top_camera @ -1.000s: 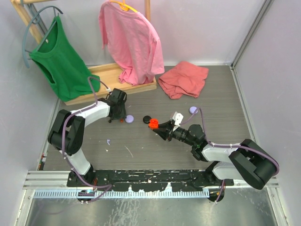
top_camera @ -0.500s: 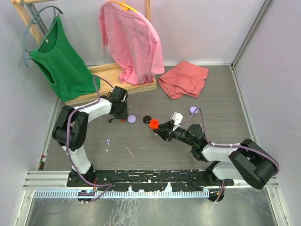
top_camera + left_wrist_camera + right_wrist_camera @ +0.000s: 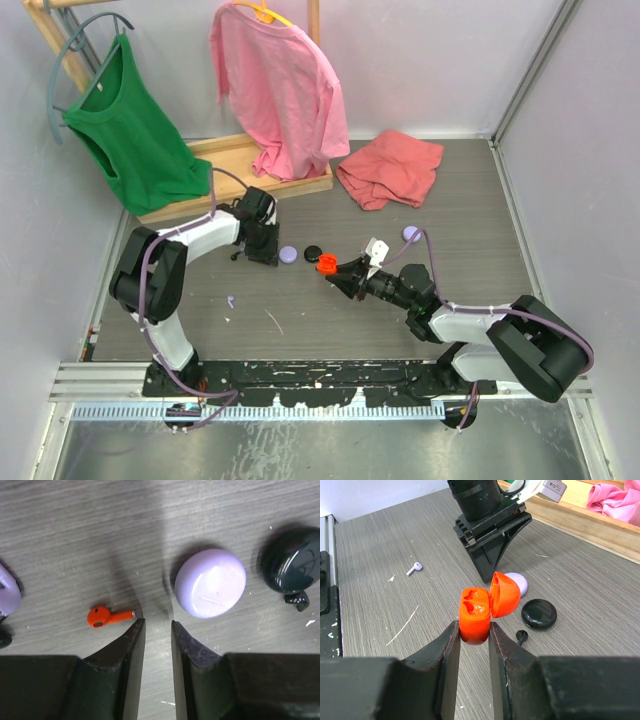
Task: Insert the wireless bluetooth earbuds into the charging case
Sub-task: Pick up the earbud from the center of the board.
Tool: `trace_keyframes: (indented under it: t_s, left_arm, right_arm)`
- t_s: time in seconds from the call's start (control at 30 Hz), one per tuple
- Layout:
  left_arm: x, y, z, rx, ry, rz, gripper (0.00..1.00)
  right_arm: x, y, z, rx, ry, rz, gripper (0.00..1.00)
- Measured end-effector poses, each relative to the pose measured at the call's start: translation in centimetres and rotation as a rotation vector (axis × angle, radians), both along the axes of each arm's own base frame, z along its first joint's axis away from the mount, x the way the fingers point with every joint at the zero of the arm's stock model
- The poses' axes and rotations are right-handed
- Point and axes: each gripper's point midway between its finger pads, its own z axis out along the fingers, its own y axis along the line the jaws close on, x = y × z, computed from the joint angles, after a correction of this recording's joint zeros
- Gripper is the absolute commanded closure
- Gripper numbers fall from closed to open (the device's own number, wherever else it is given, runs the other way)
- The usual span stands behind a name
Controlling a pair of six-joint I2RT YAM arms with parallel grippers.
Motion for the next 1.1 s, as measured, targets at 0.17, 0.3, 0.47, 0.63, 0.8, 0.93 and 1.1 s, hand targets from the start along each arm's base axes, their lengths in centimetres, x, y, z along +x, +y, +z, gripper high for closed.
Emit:
trace_keyframes:
  t_s: [0.17, 0.3, 0.47, 0.63, 0.8, 0.93, 1.1]
  left_arm:
    - [-0.5, 0.3, 2.0, -0.003, -0.021, 0.009, 0.63]
    - [0.0, 1.1, 4.8, 0.005, -0.099, 0.067, 0.51]
    - [0.5, 2.8, 5.3, 0.073, -0.137, 0.147, 0.5]
    - [0.5, 4.1, 4.0, 0.148, -0.115, 0.2, 0.52]
    - [0.4, 4.4, 1.9, 0.187, -0.069, 0.226, 0.55]
    - [0.5, 4.3, 0.6, 0.194, -0.045, 0.241, 0.59]
    - [0.9, 4.0, -0.2, 0.191, -0.041, 0.247, 0.6]
  right_arm:
    - [0.0, 0.0, 0.0, -0.001, -0.003, 0.0, 0.99]
    - [0.0, 0.0, 0.0, -0.004, -0.005, -0.001, 0.99]
    - [0.1, 0.0, -0.1, -0.008, -0.008, -0.003, 0.99]
    - [0.1, -0.1, -0.2, -0.011, -0.007, -0.003, 0.99]
    - [0.1, 0.0, -0.6, -0.021, 0.004, -0.003, 0.99]
    - [0.1, 0.0, -0.9, -0.028, 0.012, -0.002, 0.99]
    - [0.1, 0.0, -1.2, -0.036, 0.022, -0.002, 0.99]
